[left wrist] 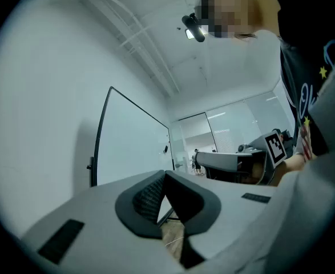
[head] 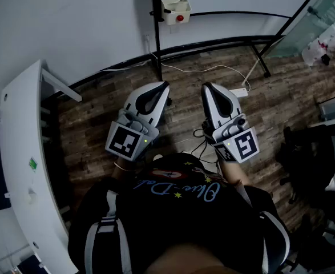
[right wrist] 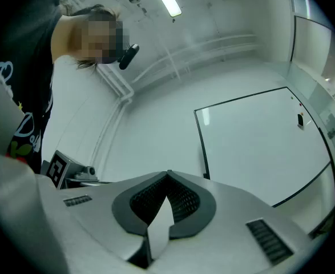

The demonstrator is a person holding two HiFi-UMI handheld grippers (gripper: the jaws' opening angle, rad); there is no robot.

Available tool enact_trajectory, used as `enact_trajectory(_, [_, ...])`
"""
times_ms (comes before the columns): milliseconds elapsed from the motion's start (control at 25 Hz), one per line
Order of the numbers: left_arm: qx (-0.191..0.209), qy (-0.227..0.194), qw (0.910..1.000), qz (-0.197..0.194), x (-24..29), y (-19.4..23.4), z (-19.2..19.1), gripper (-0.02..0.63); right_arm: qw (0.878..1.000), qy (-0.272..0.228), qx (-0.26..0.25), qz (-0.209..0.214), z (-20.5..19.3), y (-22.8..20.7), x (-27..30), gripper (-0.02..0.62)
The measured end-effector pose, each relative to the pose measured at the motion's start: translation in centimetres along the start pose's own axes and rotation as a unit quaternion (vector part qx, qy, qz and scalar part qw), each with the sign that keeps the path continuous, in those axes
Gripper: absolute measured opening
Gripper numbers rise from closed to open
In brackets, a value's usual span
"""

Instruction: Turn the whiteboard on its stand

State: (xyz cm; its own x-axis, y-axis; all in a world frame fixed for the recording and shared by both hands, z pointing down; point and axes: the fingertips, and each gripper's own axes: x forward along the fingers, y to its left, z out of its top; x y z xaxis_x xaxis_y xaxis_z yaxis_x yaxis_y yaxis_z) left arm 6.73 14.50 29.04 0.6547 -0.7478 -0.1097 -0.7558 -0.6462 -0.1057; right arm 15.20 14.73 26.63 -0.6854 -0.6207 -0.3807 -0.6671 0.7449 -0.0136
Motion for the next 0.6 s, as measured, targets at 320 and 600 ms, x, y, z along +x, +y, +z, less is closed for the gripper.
enact_trajectory(320, [-0.009, 0.002, 0.9999, 0.006, -0.2, -0.24, -0.1, -0.014, 1.0, 0.002, -0.006, -0.001, -0.19, -0.18, -0.35, 0.014])
enact_trajectory(600, [-0.008, 0.004, 0.9999, 0.007, 0.08, -0.58, 0.04, -0.014, 1.0, -0.008, -0.006, 0.016, 0.56, -0.03, -0.54, 0.015])
